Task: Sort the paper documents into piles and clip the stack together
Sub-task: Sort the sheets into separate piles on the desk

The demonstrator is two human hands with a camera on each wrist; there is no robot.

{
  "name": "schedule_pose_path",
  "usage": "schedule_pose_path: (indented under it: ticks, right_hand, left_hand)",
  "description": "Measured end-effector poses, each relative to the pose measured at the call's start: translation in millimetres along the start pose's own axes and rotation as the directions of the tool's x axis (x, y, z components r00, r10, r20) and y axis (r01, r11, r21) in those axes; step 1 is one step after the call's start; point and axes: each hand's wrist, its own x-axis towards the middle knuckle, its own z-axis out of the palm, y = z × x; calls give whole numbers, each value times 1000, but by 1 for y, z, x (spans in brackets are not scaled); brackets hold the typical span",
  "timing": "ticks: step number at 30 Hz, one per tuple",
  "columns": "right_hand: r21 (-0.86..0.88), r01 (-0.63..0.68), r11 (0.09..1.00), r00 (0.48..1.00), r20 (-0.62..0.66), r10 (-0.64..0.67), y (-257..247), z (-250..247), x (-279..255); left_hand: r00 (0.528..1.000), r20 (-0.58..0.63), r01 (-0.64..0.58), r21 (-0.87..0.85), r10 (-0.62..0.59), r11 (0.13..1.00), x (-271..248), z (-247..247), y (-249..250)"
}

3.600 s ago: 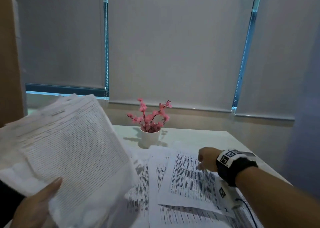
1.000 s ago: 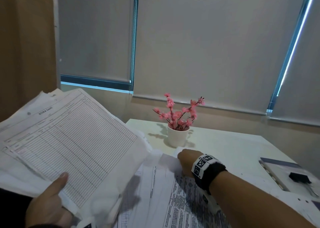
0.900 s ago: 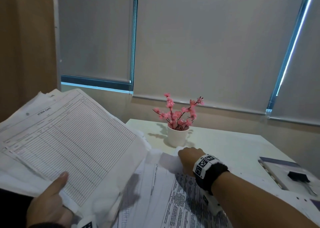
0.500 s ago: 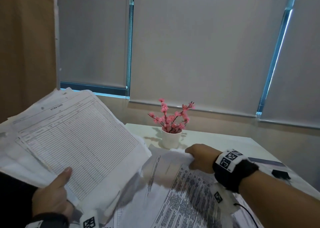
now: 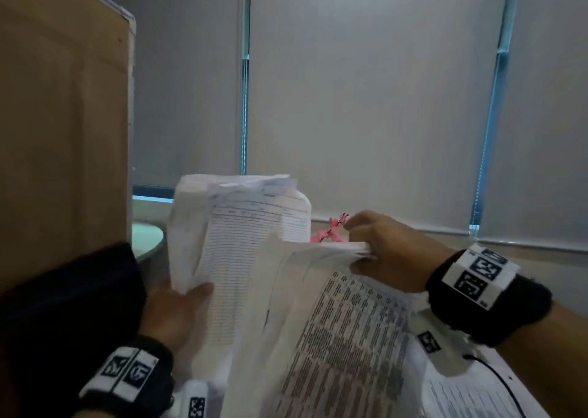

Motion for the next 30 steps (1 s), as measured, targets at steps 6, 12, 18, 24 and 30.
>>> schedule_pose_path:
  ticks: [6,12,18,24,30]
  right_hand:
    - [-129,53,990,987,-145,-72,-9,-24,-4]
    - [-70,20,997,984,-173,-32,1,-31,-19]
    - [-63,-59,996,988,-148,49,6,-35,-32]
    - [-37,-73,997,992,-107,68,3,-32,-35]
    - [-85,-17,996,990,-144,5,-8,-24,-34]
  left_hand:
    - [920,390,65,-52,-40,997,-63,50,27]
    - [856,515,-53,10,41,999,-93,69,39]
    - [872,489,-1,-66,34,998,-82,58,37]
    - [871,474,-196,94,129,976,-88,69,40]
    - [938,330,-125,44,103,991,-99,87,34]
